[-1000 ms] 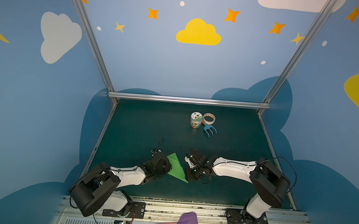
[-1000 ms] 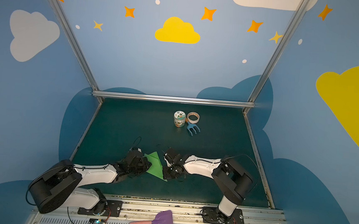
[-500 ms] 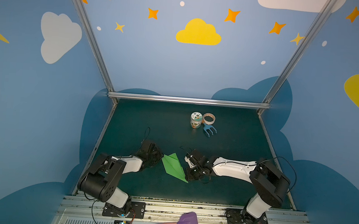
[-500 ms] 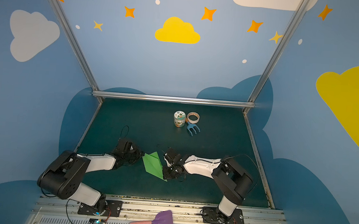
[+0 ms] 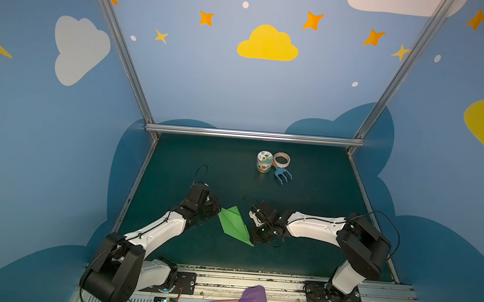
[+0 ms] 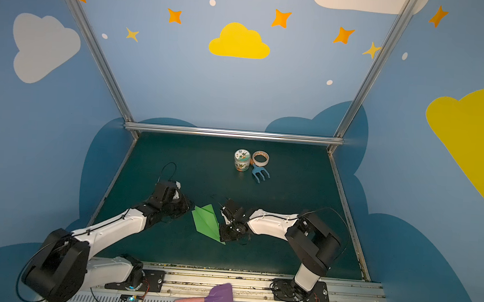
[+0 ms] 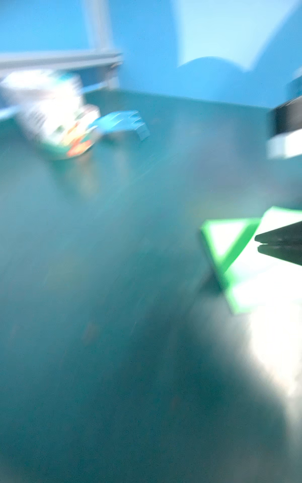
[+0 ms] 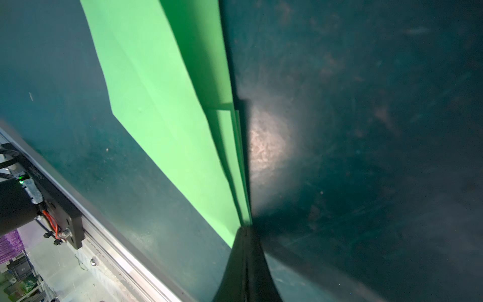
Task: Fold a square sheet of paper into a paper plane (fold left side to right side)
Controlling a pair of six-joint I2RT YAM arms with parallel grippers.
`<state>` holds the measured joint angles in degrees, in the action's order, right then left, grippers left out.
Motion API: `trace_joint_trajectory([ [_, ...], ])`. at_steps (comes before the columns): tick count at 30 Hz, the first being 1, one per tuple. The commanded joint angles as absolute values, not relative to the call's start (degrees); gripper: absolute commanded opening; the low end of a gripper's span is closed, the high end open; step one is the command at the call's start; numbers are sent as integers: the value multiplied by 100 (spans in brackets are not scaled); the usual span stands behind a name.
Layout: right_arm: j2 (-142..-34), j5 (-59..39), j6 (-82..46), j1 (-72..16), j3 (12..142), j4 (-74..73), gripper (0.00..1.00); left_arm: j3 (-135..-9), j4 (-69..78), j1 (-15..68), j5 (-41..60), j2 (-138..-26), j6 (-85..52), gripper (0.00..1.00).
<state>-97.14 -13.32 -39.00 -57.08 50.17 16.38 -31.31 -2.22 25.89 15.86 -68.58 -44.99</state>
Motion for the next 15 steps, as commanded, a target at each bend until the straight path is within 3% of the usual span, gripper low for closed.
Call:
trace_joint_trajectory([
  [1,-10274,-1242,-3852,-5854,4728,1948,0,-3041,-860,3068,1838,-6754,-4488,4],
  [15,-10328,-1231,-3847,-5853,4768,1974,0,-3042,682,4695,1894,-8089,-5138,4],
])
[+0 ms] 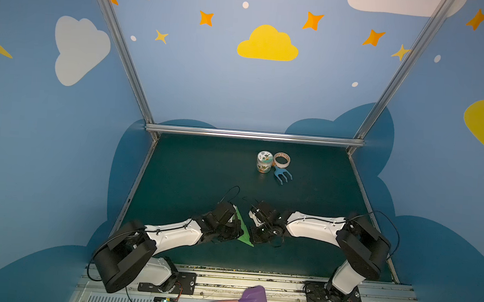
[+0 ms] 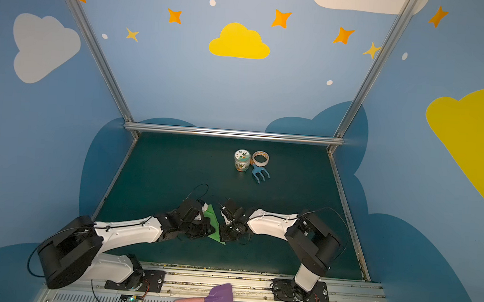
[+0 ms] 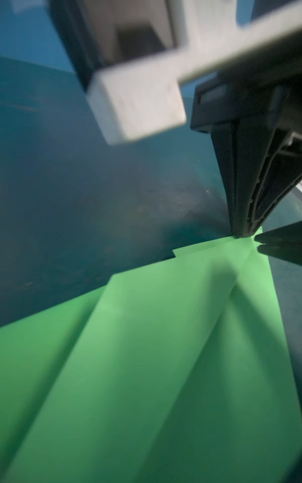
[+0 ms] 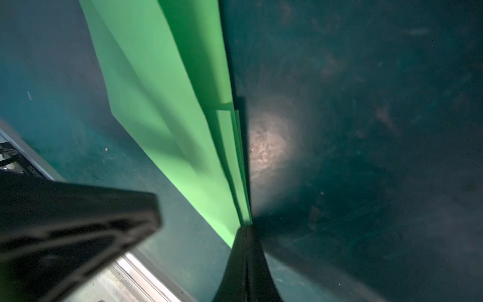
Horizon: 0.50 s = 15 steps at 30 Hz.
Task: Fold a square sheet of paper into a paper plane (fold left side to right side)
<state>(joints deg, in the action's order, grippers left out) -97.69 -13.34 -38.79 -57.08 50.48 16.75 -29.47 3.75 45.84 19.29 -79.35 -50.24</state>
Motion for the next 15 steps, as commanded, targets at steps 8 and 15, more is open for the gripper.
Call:
trace_joint_trajectory([
  [8,-10336,-1239,-3864,-5854,4751,1959,0,-3052,1002,4786,1870,-8512,-5160,4],
  [15,-10347,-1248,-3841,-5854,4749,1982,0,-2928,1159,4790,1841,-8736,-5185,4],
])
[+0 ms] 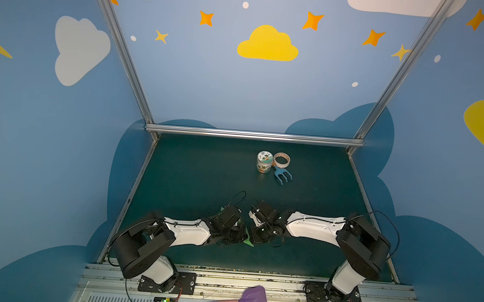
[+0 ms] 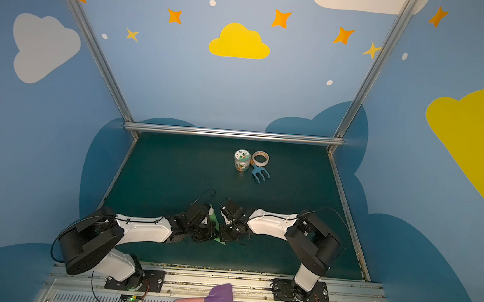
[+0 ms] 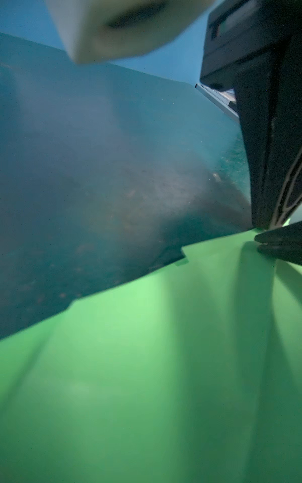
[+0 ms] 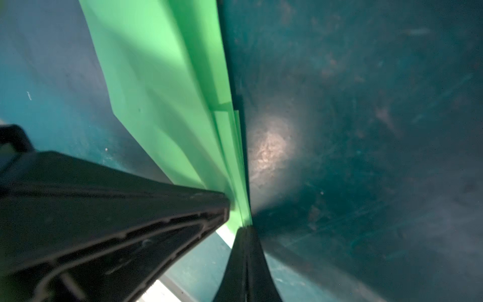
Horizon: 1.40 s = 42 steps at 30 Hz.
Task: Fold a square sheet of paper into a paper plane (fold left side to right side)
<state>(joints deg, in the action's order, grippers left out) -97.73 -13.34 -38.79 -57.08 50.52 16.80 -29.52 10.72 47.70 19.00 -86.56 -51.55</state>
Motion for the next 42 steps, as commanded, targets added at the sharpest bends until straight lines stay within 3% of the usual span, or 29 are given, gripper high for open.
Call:
trace_joint_trajectory([
  [1,-10353,-1248,-3840,-5847,4738,1965,0,-2889,1139,4788,1804,-8747,-5193,4],
  [10,-10375,-1265,-3841,-5840,4723,1950,0,-2690,575,4421,1275,-8426,-5135,4],
  [21,-10409,-1283,-3831,-5836,4745,1925,0,-2722,499,3544,1441,-8644,-4809,4],
  [42,-10380,-1284,-3806,-5811,4718,1900,0,-2364,248,2659,1254,-8597,-4729,4],
])
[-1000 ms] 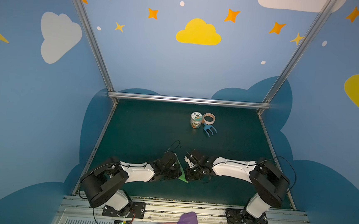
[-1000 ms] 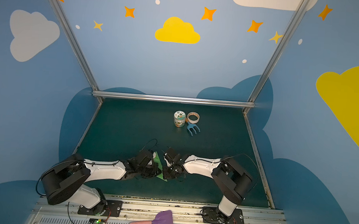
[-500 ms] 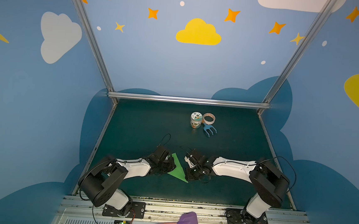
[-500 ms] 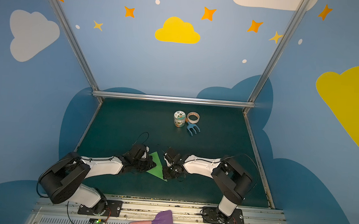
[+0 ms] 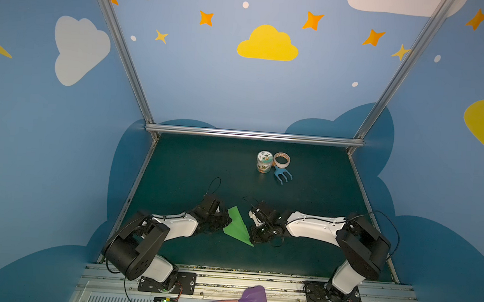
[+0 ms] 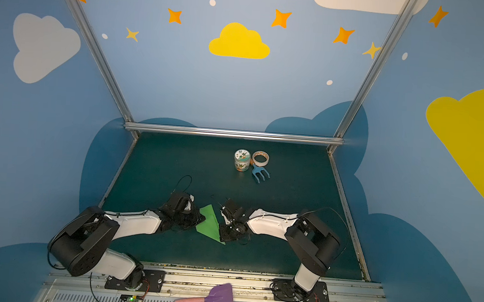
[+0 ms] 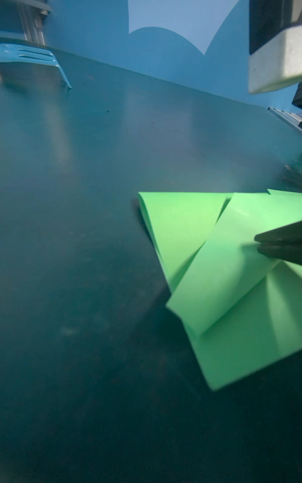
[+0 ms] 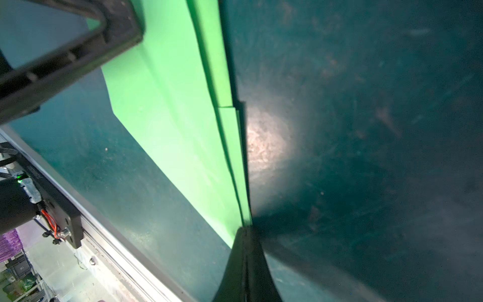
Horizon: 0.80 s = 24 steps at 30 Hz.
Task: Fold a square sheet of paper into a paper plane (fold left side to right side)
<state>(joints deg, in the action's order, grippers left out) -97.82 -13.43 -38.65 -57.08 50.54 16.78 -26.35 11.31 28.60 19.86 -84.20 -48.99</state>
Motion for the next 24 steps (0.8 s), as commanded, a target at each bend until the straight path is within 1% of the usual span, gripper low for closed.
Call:
trace_joint_trajectory([
  [1,-10380,-1283,-3806,-5810,4712,1898,0,-2364,246,2621,1257,-8608,-4720,4],
  [11,-10367,-1292,-3803,-5795,4708,1887,0,-2282,226,2185,1257,-8631,-4667,4],
  [13,-10354,-1286,-3814,-5801,4694,1881,0,-2230,235,2083,1073,-8639,-4697,4],
  [24,-10345,-1279,-3829,-5801,4688,1847,0,-2117,646,1533,1151,-9148,-5000,4],
])
